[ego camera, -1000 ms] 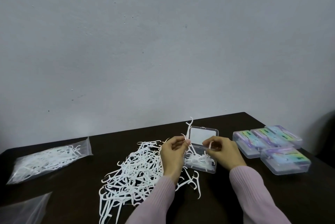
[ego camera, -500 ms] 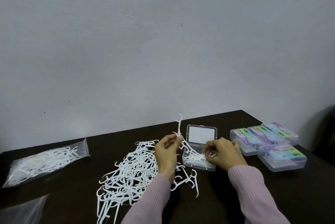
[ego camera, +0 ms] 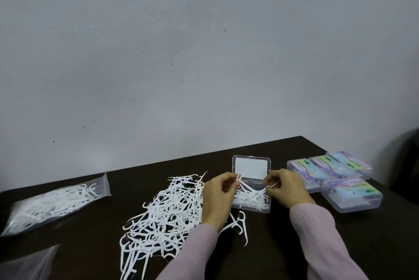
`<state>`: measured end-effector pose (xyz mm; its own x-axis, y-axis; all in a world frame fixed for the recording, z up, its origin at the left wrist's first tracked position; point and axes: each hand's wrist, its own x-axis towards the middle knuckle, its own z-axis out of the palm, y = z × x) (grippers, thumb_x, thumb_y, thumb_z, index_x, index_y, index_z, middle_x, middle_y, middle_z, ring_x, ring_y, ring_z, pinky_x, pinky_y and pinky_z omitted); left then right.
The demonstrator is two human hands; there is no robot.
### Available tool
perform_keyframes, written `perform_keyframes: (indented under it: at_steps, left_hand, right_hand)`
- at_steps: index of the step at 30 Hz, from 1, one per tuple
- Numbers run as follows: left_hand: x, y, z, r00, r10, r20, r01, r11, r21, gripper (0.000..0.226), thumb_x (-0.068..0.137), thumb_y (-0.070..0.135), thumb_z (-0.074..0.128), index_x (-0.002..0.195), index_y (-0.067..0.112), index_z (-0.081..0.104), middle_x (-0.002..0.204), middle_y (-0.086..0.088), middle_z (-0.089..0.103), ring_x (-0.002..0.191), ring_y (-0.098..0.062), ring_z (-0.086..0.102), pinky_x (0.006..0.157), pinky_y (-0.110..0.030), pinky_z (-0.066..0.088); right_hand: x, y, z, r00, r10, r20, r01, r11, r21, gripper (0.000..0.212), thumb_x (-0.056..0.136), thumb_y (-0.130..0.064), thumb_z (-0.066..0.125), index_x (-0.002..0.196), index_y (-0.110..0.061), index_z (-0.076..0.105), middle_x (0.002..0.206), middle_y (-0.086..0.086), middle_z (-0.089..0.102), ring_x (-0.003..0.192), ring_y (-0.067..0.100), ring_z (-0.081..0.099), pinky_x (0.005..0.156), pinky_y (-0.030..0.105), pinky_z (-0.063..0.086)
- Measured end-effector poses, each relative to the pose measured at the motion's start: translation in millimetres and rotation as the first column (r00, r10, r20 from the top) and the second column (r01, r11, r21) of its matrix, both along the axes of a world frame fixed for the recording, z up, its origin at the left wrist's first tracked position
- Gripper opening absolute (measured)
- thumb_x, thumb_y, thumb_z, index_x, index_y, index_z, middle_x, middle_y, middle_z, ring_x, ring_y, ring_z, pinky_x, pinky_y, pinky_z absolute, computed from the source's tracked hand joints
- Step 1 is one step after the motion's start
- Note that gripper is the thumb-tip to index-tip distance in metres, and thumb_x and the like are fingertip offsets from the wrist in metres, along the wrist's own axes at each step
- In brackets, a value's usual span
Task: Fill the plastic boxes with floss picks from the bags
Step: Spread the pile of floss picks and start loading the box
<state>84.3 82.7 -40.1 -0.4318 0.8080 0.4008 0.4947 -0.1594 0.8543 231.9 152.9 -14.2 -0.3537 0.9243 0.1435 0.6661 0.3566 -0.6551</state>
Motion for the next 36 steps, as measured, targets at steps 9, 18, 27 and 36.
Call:
perform_keyframes:
  at_steps: [9,18,27,36]
  left_hand:
    - [4,-1,4,0.998,0.01,-0.07,-0.009,1.0,0.023,0.017,0.089,0.012,0.062,0.102,0.019,0.071,0.088,0.021,0.064,0.086,0.012,0.059,0.072,-0.009,0.049]
    - [0,-1,12,0.98,0.031,0.195,-0.047,0.996,0.079,0.016,0.087,0.007,0.065,0.098,0.015,0.07,0.087,0.008,0.069,0.08,-0.003,0.065,0.067,-0.012,0.051]
    - [-7,2,15,0.877,-0.001,0.48,-0.04,0.996,0.076,0.016,0.084,0.005,0.067,0.087,0.02,0.068,0.088,-0.001,0.072,0.083,-0.009,0.067,0.066,-0.014,0.051]
    - [-4,2,7,0.924,-0.029,0.38,0.007,0.998,0.06,0.02,0.081,0.002,0.069,0.092,0.019,0.068,0.086,0.0,0.072,0.081,-0.008,0.068,0.069,-0.017,0.053]
  right_hand:
    - [7,3,2,0.93,-0.118,-0.349,0.107,0.993,-0.052,0.016,0.083,-0.001,0.062,0.087,-0.017,0.064,0.085,-0.002,0.062,0.076,0.005,0.056,0.061,0.01,0.039]
    - [5,0,5,0.889,-0.09,-0.45,0.058,0.995,-0.085,0.02,0.081,0.002,0.063,0.084,-0.017,0.063,0.087,0.001,0.064,0.08,0.008,0.059,0.065,0.012,0.044]
    - [-7,-10,3,0.989,0.111,0.101,-0.112,0.994,0.005,0.027,0.083,-0.012,0.065,0.104,-0.029,0.063,0.102,-0.006,0.052,0.099,0.01,0.053,0.095,0.024,0.045]
    - [-7,-9,0,0.964,0.091,0.251,-0.132,0.98,0.15,0.014,0.087,-0.025,0.059,0.097,-0.034,0.063,0.099,-0.011,0.062,0.098,0.005,0.048,0.102,0.034,0.029]
